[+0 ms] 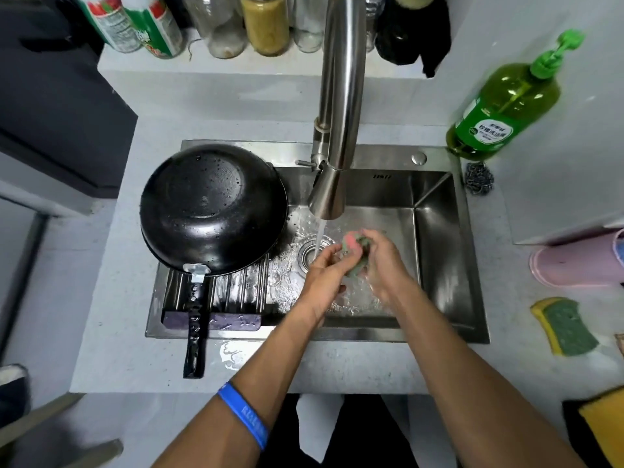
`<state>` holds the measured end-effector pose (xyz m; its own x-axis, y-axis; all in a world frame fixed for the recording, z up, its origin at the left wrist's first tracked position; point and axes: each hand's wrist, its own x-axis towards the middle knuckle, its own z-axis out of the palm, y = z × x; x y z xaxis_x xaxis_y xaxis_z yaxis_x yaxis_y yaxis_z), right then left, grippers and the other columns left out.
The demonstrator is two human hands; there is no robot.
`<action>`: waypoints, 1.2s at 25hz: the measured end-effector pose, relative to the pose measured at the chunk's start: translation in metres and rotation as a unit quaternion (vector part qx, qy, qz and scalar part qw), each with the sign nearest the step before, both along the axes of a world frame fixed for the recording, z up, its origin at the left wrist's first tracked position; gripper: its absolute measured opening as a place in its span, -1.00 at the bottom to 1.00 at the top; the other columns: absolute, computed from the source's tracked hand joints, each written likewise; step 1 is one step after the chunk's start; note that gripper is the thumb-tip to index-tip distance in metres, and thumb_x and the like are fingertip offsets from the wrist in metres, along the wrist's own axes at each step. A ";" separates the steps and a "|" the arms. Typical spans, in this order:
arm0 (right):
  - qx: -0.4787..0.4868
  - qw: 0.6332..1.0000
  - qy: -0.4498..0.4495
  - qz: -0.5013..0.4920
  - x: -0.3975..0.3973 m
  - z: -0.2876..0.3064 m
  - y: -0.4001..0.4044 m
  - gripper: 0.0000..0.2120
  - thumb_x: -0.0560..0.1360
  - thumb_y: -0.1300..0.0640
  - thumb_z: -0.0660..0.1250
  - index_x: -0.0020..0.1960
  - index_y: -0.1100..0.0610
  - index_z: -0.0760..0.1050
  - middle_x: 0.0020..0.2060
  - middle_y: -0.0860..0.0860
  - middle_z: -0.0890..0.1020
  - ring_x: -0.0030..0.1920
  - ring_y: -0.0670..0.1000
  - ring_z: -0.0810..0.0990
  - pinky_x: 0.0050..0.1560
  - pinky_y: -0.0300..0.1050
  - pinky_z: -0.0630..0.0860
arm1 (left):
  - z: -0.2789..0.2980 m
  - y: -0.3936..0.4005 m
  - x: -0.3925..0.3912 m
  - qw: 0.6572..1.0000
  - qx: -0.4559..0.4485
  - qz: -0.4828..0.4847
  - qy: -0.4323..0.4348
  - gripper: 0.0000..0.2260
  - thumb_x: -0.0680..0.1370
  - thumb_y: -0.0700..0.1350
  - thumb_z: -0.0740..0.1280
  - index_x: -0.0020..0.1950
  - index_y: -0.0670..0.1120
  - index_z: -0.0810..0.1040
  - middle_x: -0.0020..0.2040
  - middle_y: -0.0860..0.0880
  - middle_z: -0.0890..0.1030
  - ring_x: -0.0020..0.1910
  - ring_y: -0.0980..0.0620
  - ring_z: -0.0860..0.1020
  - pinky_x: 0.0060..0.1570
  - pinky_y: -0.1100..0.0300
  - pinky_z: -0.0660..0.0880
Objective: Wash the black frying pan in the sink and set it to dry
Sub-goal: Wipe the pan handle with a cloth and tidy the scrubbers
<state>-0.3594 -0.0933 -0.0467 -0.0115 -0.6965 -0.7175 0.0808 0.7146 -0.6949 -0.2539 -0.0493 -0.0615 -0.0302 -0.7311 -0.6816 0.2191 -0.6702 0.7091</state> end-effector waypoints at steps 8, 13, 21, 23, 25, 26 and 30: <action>-0.068 0.991 0.059 -0.103 -0.052 -0.007 0.047 -0.90 0.64 0.16 0.29 0.07 0.00 0.55 -0.05 0.02 0.71 -0.18 -0.07 0.71 -0.23 -0.07 0.65 | -0.011 0.001 -0.005 0.996 -0.008 0.013 0.090 -0.81 0.43 -0.06 0.51 -0.07 -0.05 0.56 -0.11 -0.05 0.65 -0.11 -0.02 0.59 -0.01 0.06 0.49; -0.075 0.995 0.042 -0.054 -0.087 -0.007 0.081 -0.64 0.54 0.37 0.36 0.22 0.01 0.49 0.19 0.09 0.60 0.02 0.06 0.67 -0.16 -0.01 0.67 | 0.000 0.022 -0.029 0.998 -0.018 -0.036 0.055 -0.62 0.42 -0.46 0.40 0.14 -0.11 0.53 -0.08 -0.05 0.63 -0.19 0.06 0.62 -0.26 0.22 0.60; -0.078 0.745 0.592 0.297 -0.183 -0.072 0.153 -0.51 0.49 0.22 0.32 0.42 0.17 0.43 0.47 0.23 0.38 0.45 0.30 0.35 0.42 0.13 0.31 | -0.050 0.098 -0.122 0.943 -0.103 -0.202 -0.243 -0.75 0.47 -0.34 0.35 0.11 -0.14 0.53 -0.15 0.04 0.52 -0.13 0.06 0.49 -0.16 0.33 0.44; -0.114 0.711 0.607 0.336 -0.180 -0.100 0.175 -0.32 0.45 0.22 0.23 0.56 0.26 0.22 0.59 0.23 0.17 0.58 0.27 0.14 0.55 0.13 -0.02 | -0.057 0.112 -0.130 0.959 -0.059 -0.159 -0.228 -0.77 0.47 -0.39 0.30 0.03 -0.11 0.53 -0.16 0.00 0.51 -0.16 0.06 0.46 -0.17 0.39 0.41; -0.207 0.730 0.553 0.344 -0.157 -0.113 0.190 -0.28 0.40 0.18 0.13 0.57 0.25 0.22 0.57 0.20 0.22 0.57 0.23 0.19 0.56 0.14 -0.01 | -0.059 0.125 -0.126 0.968 -0.043 -0.107 -0.225 -0.77 0.47 -0.41 0.29 -0.04 -0.09 0.55 -0.21 0.03 0.54 -0.21 0.10 0.48 -0.19 0.47 0.41; -0.240 0.729 0.523 0.371 -0.143 -0.115 0.196 -0.27 0.39 0.16 0.12 0.57 0.22 0.23 0.57 0.18 0.24 0.57 0.21 0.19 0.56 0.14 0.01 | -0.059 0.132 -0.122 0.965 -0.053 -0.089 -0.241 -0.77 0.47 -0.39 0.30 -0.05 -0.07 0.58 -0.19 0.05 0.58 -0.21 0.12 0.51 -0.13 0.45 0.43; -0.282 0.685 0.513 0.433 -0.148 -0.105 0.191 -0.34 0.42 0.05 0.21 0.52 0.15 0.35 0.49 0.12 0.40 0.45 0.18 0.35 0.43 0.15 0.30 | -0.063 0.142 -0.103 0.961 -0.064 -0.020 -0.269 -0.78 0.50 -0.36 0.29 -0.11 -0.04 0.59 -0.13 0.06 0.66 -0.12 0.09 0.60 0.01 0.36 0.49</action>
<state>-0.5075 0.0979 -0.1518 0.2847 -0.9242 -0.2545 -0.9419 -0.2204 -0.2533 -0.3571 0.0931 -0.1245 0.2715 -0.8158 -0.5107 -0.2275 -0.5700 0.7895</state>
